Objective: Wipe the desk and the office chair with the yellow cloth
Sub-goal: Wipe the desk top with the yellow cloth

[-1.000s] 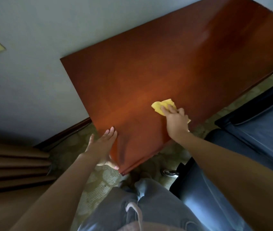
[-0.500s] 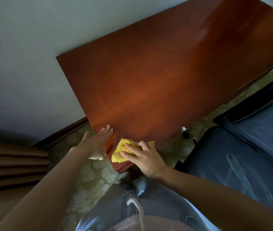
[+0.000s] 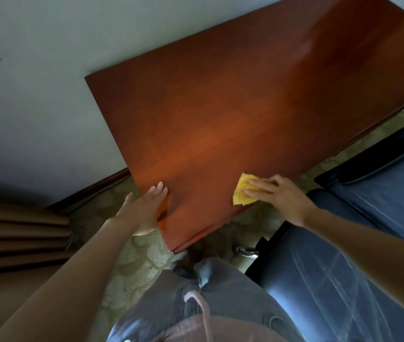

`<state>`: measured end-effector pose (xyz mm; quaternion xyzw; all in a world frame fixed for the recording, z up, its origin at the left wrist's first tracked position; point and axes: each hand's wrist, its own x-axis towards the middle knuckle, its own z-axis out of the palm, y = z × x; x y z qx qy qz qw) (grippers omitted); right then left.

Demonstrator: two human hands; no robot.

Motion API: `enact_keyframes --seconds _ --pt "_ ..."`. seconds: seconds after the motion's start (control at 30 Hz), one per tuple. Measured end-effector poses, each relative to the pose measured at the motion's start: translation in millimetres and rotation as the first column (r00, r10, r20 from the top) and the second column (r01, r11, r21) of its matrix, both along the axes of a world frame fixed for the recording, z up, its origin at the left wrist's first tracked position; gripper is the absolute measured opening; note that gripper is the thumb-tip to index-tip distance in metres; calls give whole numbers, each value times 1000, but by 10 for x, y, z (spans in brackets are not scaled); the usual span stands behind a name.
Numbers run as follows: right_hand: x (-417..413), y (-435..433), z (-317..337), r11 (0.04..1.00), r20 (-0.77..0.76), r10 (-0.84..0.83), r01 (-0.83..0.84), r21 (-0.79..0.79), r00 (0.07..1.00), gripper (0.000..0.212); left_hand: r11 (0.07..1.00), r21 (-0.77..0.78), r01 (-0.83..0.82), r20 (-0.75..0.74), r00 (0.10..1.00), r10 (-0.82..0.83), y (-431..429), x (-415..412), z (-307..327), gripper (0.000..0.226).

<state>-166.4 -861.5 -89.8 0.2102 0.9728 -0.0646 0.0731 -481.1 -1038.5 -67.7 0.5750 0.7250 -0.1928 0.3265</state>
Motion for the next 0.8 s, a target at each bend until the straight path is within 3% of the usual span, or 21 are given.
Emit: enact_keyframes --seconds 0.17,0.27,0.43,0.67,0.8 --pt "-204 341 1 967 43 -248 250 -43 968 78 1000 19 -17 -12 1000 17 -3 41 19 77" --pt "-529 396 -17 898 -7 -434 432 -83 901 68 999 52 12 -74 997 -8 22 53 72 68" --pt "-1066 253 -40 778 73 -616 620 -104 785 67 990 109 -93 -59 993 100 -11 75 146 69" --pt "-1653 -351 -40 867 97 -450 460 -190 888 68 951 198 -238 -80 963 258 -122 40 146 64" --pt "-1691 -789 -108 945 8 -284 281 -165 959 50 904 215 -370 -103 912 398 -101 -26 174 58"
